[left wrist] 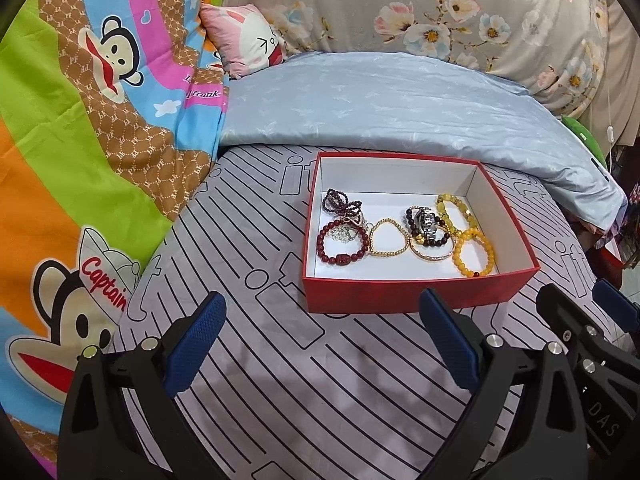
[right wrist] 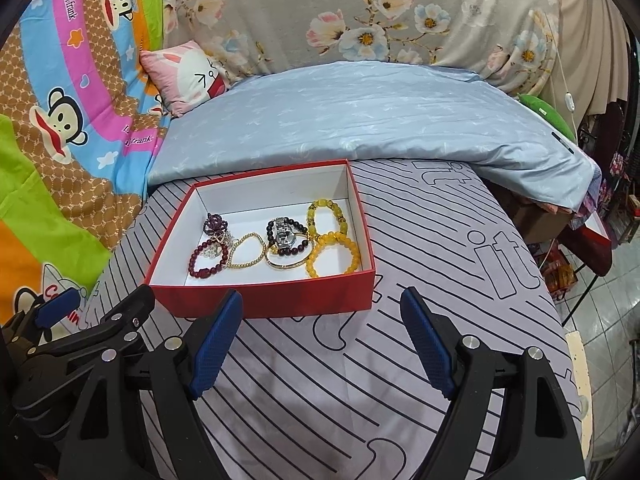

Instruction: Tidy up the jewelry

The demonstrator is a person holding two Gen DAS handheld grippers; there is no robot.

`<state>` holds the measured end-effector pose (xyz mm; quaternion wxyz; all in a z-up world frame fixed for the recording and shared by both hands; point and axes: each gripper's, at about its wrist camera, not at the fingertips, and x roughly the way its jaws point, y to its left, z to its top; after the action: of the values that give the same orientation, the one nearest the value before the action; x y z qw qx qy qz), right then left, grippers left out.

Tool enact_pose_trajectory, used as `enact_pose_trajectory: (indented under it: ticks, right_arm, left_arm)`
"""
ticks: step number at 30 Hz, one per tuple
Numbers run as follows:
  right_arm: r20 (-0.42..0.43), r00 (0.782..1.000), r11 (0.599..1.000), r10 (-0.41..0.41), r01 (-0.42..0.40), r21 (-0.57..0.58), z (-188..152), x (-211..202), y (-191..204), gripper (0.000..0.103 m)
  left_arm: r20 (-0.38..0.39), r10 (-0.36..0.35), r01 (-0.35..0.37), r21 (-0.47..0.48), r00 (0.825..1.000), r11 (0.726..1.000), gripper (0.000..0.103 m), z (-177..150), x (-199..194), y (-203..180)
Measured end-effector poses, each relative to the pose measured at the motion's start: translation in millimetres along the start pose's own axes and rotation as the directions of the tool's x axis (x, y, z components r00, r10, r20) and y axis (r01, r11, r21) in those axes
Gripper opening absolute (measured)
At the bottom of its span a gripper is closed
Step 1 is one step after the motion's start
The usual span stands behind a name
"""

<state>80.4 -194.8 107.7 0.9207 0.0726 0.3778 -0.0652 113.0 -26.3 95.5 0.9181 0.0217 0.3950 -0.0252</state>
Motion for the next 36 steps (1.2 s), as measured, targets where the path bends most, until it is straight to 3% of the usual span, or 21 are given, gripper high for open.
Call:
enact_pose_trajectory:
  ticks: [36]
  right_arm:
    - [0.002, 1.000, 1.000, 0.005, -0.005, -0.002, -0.6, -6.6, 3.4, 0.078]
  left_arm:
    - [-0.014, -0.002, 0.002, -0.011, 1.000, 1.000, 0.093, -2.4, -3.4, 6.6]
